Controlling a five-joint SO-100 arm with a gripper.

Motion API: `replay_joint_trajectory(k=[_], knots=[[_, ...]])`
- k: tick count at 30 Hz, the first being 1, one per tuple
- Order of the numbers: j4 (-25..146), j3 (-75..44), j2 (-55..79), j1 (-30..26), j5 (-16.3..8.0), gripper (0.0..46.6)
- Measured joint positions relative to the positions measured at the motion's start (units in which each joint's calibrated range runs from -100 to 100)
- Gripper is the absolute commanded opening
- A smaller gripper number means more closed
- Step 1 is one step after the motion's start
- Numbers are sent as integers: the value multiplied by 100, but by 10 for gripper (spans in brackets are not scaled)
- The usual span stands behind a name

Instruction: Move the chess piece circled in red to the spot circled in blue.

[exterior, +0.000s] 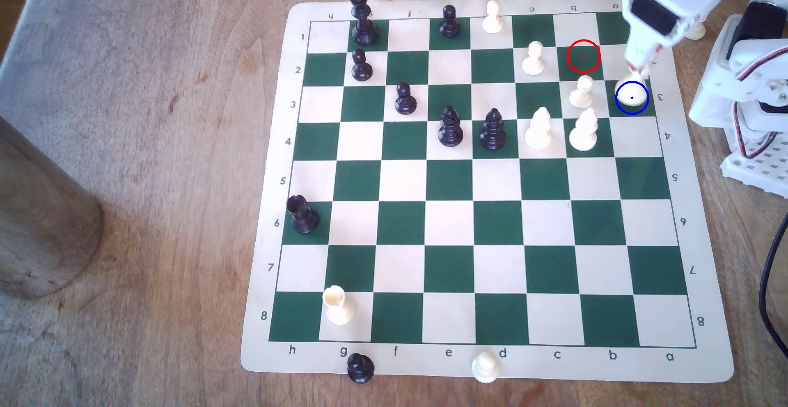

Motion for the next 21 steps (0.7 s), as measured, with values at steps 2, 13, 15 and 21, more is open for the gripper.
replay_joint_trajectory(k=[2,13,15,21], knots=[[-80,54,0,0,0,2],[-343,163,168,0,0,2],[-343,163,184,15,5,2],[-438,163,293,125,83,93]])
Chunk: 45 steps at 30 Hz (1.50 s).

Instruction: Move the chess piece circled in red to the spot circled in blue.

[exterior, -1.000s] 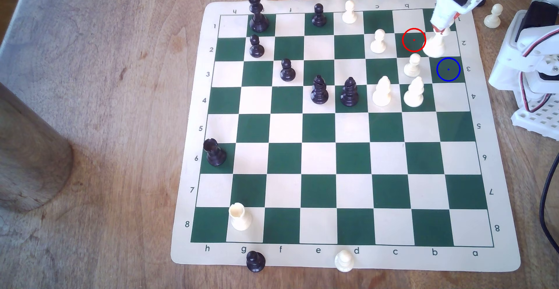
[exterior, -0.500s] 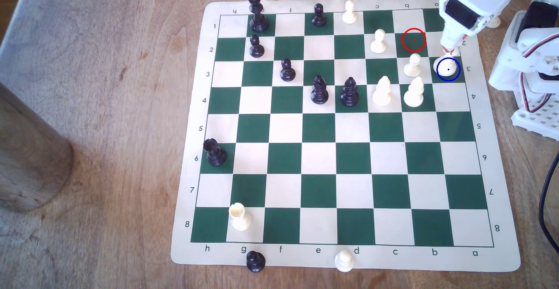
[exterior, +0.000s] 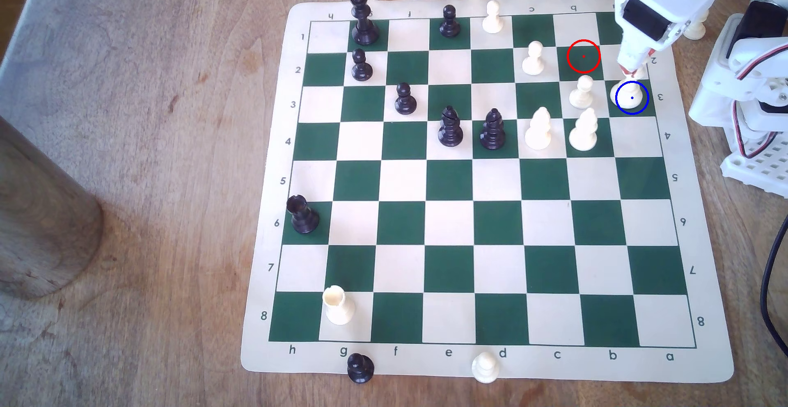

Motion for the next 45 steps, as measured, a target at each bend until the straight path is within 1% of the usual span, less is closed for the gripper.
replay_joint_trajectory(k=[3,8,18,21,24,27,28,29,30,31,33,34,35,37,38,39,42,45], knots=[[0,0,67,15,34,151],[0,0,142,111,39,180],[438,-136,142,44,63,189],[693,-244,34,-15,68,179],[916,-262,-251,-147,68,180],[1243,-316,-704,-479,0,181],[1259,-316,-804,-538,-10,169],[1363,-316,-997,-686,-34,99],[1482,-316,-1483,-1040,-24,32],[1482,-325,-1701,-1173,-34,2],[1386,-325,-2078,-1327,-88,2],[1299,-334,-2271,-1482,-117,2],[1100,-334,-2514,-1696,-98,2],[908,-334,-2664,-1740,-151,2],[701,-262,-2765,-1807,-234,2],[88,-36,-2907,-1895,-278,2],[-637,244,-2983,-2065,-347,2],[-1817,868,-3000,-2168,-376,1]])
